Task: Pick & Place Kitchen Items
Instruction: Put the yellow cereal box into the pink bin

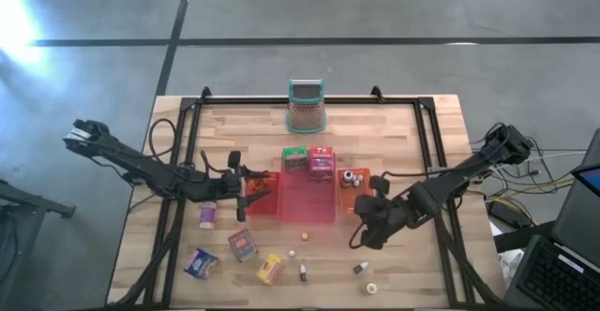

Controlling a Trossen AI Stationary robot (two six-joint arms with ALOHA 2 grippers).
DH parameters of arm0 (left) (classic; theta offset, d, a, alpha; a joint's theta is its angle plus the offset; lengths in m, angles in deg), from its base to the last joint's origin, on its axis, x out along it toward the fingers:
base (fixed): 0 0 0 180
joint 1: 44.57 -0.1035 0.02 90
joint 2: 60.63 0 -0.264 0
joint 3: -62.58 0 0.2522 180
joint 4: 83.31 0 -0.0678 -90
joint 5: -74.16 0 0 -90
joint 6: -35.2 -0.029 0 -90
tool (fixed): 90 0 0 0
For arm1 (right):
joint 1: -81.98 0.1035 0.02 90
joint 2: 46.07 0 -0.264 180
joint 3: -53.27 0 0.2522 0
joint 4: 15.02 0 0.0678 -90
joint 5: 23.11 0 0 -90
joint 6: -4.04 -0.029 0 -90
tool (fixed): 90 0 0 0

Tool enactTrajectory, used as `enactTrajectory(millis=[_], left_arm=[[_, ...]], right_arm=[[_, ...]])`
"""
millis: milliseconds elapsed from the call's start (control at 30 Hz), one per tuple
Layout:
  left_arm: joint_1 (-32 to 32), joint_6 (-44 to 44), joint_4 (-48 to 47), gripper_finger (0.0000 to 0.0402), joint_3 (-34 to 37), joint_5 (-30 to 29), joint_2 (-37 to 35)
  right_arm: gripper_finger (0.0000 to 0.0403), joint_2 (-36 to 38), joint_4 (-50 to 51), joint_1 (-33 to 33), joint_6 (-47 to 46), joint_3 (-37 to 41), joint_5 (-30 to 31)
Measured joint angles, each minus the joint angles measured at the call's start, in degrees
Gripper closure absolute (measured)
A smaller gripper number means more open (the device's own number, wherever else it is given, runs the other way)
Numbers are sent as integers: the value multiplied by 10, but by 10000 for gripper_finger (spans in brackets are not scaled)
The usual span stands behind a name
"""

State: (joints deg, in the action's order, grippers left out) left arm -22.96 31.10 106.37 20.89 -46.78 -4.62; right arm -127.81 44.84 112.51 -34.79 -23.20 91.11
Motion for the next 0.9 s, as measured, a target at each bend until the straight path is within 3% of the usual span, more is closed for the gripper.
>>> enactTrajectory(millis=[700, 900], left_arm=[[0, 0, 0, 197, 0, 0, 0], [0, 0, 0, 197, 0, 0, 0]], right_arm=[[394, 0, -2, 7, 6, 15, 22], [394, 0, -44, 7, 33, 14, 45]])
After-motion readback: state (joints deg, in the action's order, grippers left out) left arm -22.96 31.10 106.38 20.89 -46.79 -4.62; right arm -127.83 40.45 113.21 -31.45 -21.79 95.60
